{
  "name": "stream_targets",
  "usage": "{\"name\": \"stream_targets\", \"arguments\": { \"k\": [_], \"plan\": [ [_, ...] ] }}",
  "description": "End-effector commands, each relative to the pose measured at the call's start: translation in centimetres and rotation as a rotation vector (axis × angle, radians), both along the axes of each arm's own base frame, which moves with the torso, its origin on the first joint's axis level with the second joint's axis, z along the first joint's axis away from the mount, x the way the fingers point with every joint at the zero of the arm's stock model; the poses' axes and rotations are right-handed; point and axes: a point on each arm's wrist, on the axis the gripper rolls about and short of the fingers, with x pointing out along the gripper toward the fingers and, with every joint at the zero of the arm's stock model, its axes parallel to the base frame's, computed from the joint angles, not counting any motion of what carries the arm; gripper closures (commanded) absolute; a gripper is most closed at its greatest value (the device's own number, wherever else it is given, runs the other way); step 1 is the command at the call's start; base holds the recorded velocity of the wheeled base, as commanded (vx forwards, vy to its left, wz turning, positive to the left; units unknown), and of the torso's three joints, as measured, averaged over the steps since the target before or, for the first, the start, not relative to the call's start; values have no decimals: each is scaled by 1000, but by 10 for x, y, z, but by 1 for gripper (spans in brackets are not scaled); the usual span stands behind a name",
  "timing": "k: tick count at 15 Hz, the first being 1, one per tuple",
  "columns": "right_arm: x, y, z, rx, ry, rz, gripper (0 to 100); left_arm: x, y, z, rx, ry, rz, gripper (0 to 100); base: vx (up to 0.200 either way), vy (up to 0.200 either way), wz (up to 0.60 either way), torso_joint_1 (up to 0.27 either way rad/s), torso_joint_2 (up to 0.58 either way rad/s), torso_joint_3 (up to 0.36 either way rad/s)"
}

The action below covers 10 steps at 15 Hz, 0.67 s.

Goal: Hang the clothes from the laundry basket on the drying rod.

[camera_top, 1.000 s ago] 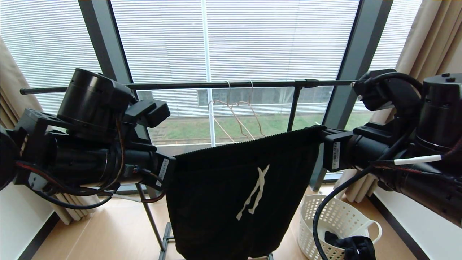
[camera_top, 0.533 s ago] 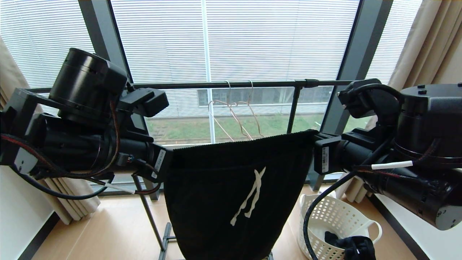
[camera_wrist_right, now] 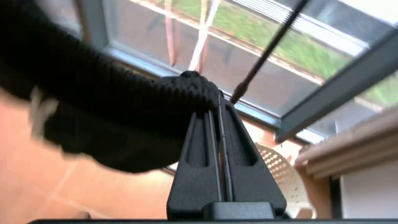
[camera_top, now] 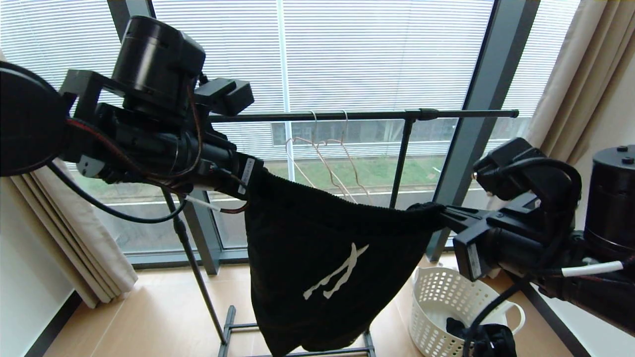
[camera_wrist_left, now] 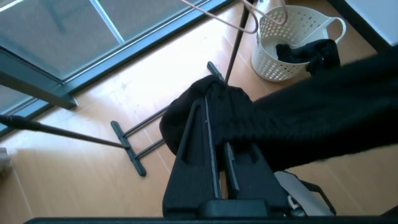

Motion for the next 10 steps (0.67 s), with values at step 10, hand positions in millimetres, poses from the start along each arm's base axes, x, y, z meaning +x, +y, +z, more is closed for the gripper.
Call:
{"name": "stream_targets", "arguments": {
  "k": [10],
  "plan": [
    [-73,28,-23,-70,58,497,100,41,-54,14,39,43,-66,100,0,0,0,0,0,0]
  ]
}}
